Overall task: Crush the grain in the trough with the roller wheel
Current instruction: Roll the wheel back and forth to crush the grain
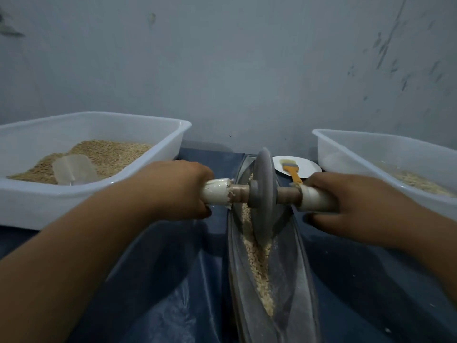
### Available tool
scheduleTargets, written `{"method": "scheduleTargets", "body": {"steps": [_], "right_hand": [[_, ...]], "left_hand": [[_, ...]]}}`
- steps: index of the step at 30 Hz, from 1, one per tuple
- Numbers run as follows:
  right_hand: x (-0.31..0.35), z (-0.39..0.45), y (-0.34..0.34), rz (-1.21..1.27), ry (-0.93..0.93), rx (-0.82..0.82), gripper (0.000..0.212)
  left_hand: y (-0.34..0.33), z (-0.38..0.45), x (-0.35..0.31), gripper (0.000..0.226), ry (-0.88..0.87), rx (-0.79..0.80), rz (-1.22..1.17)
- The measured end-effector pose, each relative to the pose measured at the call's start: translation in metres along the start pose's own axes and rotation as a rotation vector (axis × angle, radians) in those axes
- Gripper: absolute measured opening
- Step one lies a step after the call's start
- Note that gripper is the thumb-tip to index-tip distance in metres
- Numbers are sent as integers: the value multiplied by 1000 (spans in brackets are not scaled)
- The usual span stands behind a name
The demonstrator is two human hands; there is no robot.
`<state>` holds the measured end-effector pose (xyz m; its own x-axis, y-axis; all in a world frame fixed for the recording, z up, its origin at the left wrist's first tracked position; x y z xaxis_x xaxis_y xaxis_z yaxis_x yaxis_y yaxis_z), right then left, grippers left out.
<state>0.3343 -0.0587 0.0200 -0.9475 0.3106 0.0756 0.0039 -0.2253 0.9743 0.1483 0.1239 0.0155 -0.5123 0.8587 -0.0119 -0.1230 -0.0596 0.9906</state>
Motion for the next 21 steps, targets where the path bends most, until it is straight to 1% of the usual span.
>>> {"method": "scheduleTargets", "body": {"steps": [3,5,7,8,10,12,13,14,15,16,17,19,21], "right_hand": [[-7,-8,9,122,11,288,53],[-12,-14,13,160,29,472,67],[-15,-18,15,221,38,593,77],[-15,-18,15,241,42,604,77],[-15,-15,12,217,53,520,70],[-16,-6,2,148,31,344,42],[-17,-1,-4,125,7,239,28],[-16,4,-9,85,-10,119,18],[-14,9,-13,22,-12,0,16],[-12,12,-17,-48,-9,-102,20],[-11,15,-19,-104,-1,-176,29],[-8,18,-21,-172,0,-226,41],[-8,16,-15,-189,-28,-159,39]], "left_hand": [[16,-16,-1,38,-31,259,-99],[25,-27,-2,38,-65,392,-204],[29,-31,-5,31,-103,451,-288],[29,-31,-7,29,-109,450,-295],[26,-24,-7,28,-96,360,-235],[17,-12,-6,28,-55,169,-173],[12,-7,-6,29,-34,60,-117],[6,-1,-6,33,-22,-50,-20],[0,3,-6,38,-15,-144,88],[-5,7,-6,45,-5,-215,165],[-9,9,-6,51,15,-257,205],[-12,12,-5,57,56,-300,224],[-10,13,-4,51,57,-272,208]]}}
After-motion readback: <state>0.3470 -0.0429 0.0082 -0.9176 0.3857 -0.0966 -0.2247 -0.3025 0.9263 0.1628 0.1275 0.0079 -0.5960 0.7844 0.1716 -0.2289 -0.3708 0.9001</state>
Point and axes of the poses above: each hand's wrist, its own z-axis towards the middle knuckle, its own y-axis out of the back of the hand, x = y × z, the point moved 4 cm from there along z, towards the middle knuckle, and after that the axes turned 4 degrees about x, right-handed, at the moved point
